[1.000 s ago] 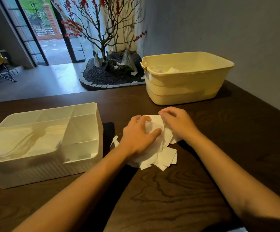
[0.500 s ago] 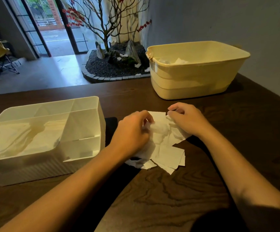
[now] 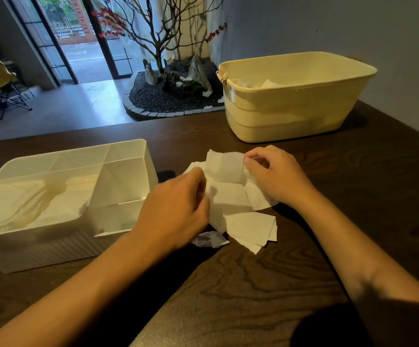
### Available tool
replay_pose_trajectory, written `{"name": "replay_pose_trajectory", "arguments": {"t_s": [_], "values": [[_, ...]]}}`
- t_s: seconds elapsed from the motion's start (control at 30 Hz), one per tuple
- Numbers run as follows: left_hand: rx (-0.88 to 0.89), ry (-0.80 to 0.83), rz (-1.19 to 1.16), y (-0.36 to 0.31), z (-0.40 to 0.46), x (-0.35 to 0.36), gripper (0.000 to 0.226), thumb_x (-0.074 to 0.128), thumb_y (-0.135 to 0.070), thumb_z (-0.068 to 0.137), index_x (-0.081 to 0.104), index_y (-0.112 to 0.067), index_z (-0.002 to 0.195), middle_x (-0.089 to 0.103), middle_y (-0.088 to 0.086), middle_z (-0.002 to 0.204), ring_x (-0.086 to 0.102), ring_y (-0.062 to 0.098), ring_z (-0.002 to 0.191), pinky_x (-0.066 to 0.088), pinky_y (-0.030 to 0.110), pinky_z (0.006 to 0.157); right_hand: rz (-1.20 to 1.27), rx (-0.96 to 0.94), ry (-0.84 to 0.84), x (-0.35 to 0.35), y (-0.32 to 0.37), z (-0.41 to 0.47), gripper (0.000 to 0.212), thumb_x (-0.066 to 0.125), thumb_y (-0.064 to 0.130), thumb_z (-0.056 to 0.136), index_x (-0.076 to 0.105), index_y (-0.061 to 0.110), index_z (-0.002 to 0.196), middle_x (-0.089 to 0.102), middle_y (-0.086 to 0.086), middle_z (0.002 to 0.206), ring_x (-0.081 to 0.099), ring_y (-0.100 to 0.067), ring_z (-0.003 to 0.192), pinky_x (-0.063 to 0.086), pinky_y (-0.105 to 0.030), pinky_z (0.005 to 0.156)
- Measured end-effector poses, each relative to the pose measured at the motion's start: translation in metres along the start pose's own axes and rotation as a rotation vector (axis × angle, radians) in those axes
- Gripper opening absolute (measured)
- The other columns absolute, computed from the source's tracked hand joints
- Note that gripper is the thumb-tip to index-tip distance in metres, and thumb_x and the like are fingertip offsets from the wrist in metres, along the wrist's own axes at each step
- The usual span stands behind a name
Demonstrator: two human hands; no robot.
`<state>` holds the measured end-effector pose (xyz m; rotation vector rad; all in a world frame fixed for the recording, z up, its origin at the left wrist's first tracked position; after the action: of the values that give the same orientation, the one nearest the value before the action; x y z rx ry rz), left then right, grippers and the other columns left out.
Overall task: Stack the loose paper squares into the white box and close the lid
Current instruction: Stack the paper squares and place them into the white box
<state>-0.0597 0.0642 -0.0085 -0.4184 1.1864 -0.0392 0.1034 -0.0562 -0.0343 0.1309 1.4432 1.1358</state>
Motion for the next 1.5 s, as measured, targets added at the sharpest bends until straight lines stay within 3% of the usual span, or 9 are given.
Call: {"name": "replay_pose_trajectory", "arguments": {"t_s": [0.23, 0.43, 0.57, 0.67, 0.77, 1.03, 1.2, 1.37, 1.5], "values": [[-0.296, 0.275, -0.07, 0.021, 0.041, 0.026, 0.06, 0.069, -0.037, 0.09, 0.036, -0.025, 0.138, 0.05, 0.004, 0.135, 0.055, 0.024, 0.109, 0.042, 0.031, 0.083, -0.084, 0.01, 0.222, 0.014, -0.001, -0.005, 0.046, 0.065, 0.043, 0.088, 0.052, 0.036, 0.131, 0.052, 0.008, 0.115, 0.044, -0.016, 0.114, 0.045, -0.04, 0.094], [-0.176, 0.196, -0.132, 0.018, 0.049, 0.031, 0.039, 0.068, -0.028, 0.094, 0.06, -0.031, 0.131, 0.069, -0.004, 0.12, 0.056, 0.01, 0.099, 0.042, 0.026, 0.083, -0.06, -0.039, 0.316, 0.019, -0.003, -0.007, 0.04, 0.064, 0.016, 0.085, 0.062, 0.032, 0.121, 0.063, 0.009, 0.105, 0.058, -0.016, 0.1, 0.054, -0.038, 0.079], [-0.229, 0.068, -0.521, 0.021, 0.052, 0.027, 0.028, 0.063, -0.022, 0.097, 0.065, -0.038, 0.12, 0.069, -0.013, 0.111, 0.062, 0.009, 0.103, 0.052, 0.029, 0.085, 0.247, 0.009, 0.186, 0.006, -0.001, -0.003, 0.021, 0.062, 0.003, 0.087, 0.072, 0.02, 0.095, 0.072, -0.004, 0.089, 0.066, -0.017, 0.077, 0.047, -0.028, 0.06], [-0.335, 0.015, -0.945, 0.016, 0.046, 0.032, 0.031, 0.059, -0.008, 0.097, 0.068, -0.037, 0.103, 0.069, -0.008, 0.093, 0.063, 0.01, 0.085, 0.056, 0.023, 0.069, 0.693, 0.151, 0.148, -0.006, -0.003, -0.001, 0.027, 0.07, 0.002, 0.086, 0.075, 0.022, 0.104, 0.078, 0.002, 0.095, 0.074, -0.012, 0.087, 0.06, -0.027, 0.069], [-0.343, 0.023, -1.143, 0.01, 0.04, 0.045, 0.041, 0.055, 0.001, 0.094, 0.07, -0.031, 0.114, 0.07, -0.004, 0.105, 0.064, 0.015, 0.095, 0.054, 0.025, 0.07, 0.915, 0.304, 0.16, -0.004, -0.009, -0.003, 0.025, 0.064, 0.0, 0.091, 0.072, 0.015, 0.109, 0.078, -0.003, 0.097, 0.075, -0.017, 0.086, 0.059, -0.027, 0.064], [-0.306, -0.079, -1.203, 0.022, 0.031, 0.06, 0.046, 0.054, 0.005, 0.093, 0.075, -0.031, 0.112, 0.063, 0.002, 0.132, 0.065, 0.022, 0.099, 0.054, 0.022, 0.07, 0.912, 0.44, 0.26, 0.012, -0.013, -0.005, 0.028, 0.057, 0.004, 0.096, 0.069, 0.014, 0.119, 0.076, -0.006, 0.105, 0.073, -0.022, 0.098, 0.059, -0.041, 0.088], [-0.232, -0.048, -1.224, 0.026, 0.03, 0.062, 0.047, 0.047, -0.011, 0.079, 0.074, -0.024, 0.115, 0.062, -0.006, 0.123, 0.058, 0.021, 0.103, 0.053, 0.025, 0.069, 0.964, 0.411, 0.296, 0.015, -0.004, -0.006, 0.023, 0.062, 0.027, 0.096, 0.07, 0.02, 0.117, 0.076, -0.003, 0.109, 0.07, -0.022, 0.106, 0.055, -0.042, 0.094], [-0.106, -0.09, -0.986, 0.023, 0.026, 0.056, 0.057, 0.057, 0.01, 0.087, 0.06, -0.027, 0.129, 0.056, -0.014, 0.128, 0.056, 0.012, 0.118, 0.057, 0.024, 0.075, 0.853, 0.235, 0.335, 0.013, 0.008, -0.008, 0.04, 0.063, 0.001, 0.091, 0.065, 0.029, 0.12, 0.076, 0.001, 0.104, 0.072, -0.016, 0.1, 0.058, -0.036, 0.087], [-0.082, -0.108, -0.878, 0.03, 0.025, 0.058, 0.048, 0.07, -0.007, 0.09, 0.059, -0.03, 0.13, 0.054, -0.017, 0.13, 0.053, 0.005, 0.124, 0.057, 0.033, 0.093, 0.905, 0.239, 0.307, 0.012, 0.004, -0.009, 0.04, 0.058, -0.001, 0.093, 0.066, 0.028, 0.12, 0.076, -0.001, 0.106, 0.072, -0.019, 0.1, 0.057, -0.039, 0.085]]}}
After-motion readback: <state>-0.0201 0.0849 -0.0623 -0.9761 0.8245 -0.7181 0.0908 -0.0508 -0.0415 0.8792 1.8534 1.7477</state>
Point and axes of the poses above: each hand's wrist, its own z-axis towards the middle knuckle, its own x-axis out of the palm, y = z × x, the point moved 6 cm from there along z, towards the middle knuckle
